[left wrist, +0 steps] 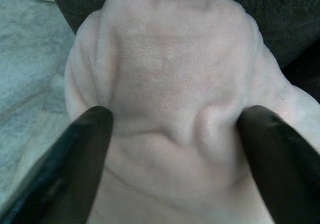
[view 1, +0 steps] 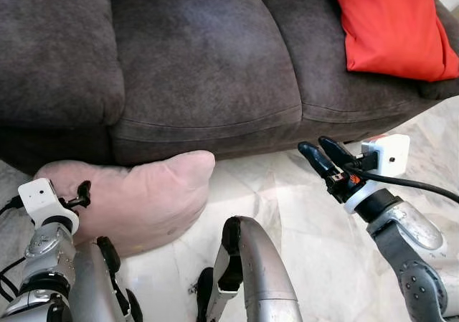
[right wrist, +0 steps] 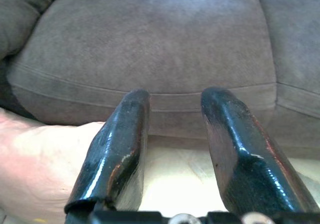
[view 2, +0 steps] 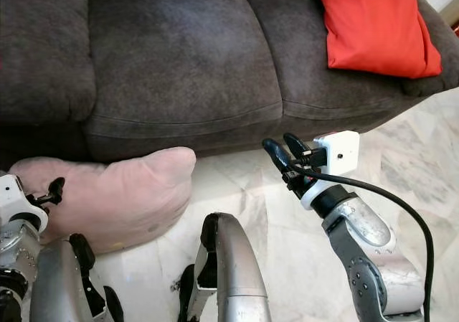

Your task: Move the pillow to the sofa from floor

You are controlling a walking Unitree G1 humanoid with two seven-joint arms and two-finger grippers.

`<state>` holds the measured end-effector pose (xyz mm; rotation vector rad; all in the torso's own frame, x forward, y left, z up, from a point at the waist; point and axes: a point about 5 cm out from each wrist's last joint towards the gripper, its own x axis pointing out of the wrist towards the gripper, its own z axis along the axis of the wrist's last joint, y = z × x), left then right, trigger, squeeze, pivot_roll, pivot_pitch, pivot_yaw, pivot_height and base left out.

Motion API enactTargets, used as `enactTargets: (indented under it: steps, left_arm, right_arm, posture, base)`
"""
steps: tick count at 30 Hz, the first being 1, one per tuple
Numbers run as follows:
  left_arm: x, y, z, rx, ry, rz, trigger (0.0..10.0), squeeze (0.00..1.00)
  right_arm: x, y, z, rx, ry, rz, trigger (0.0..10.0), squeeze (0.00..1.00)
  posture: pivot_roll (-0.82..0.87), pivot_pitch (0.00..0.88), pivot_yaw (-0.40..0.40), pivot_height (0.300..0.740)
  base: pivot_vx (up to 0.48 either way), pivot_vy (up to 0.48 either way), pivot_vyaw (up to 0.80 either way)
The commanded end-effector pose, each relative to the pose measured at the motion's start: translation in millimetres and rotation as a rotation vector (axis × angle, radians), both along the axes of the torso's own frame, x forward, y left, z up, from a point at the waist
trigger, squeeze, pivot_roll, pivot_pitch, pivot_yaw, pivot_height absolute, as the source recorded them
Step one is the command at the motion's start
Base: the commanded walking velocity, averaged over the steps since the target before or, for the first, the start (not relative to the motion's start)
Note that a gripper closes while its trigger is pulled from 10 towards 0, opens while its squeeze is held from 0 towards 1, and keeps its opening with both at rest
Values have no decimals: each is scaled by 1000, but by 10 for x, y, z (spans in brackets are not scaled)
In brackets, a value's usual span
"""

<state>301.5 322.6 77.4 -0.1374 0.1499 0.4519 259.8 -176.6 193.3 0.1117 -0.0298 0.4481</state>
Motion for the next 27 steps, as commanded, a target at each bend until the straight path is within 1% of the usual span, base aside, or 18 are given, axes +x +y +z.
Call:
enactTargets:
  steps: [1,10,14,27]
  left_arm:
    - [-122,-9,-201,-25,82,20,0,0]
    - [-158,42,-203,-57,60,58,0,0]
    - [-161,67,-176,-64,38,62,0,0]
    - [-160,128,-123,-72,15,72,0,0]
  right_arm:
    - [-51,-102,14,-14,9,-34,10000,0]
    - [-52,-112,31,-20,20,-35,10000,0]
    - [-61,-111,22,-20,26,-36,10000,0]
    - [-62,-106,-4,-17,35,-42,10000,0]
  posture:
    - [-140,424,-400,496]
    - [-143,428,-400,496]
    - [-140,429,-400,496]
    - [-131,426,-400,496]
  base:
    - [0,0,0]
    - [0,0,0]
    - [0,0,0]
    - [0,0,0]
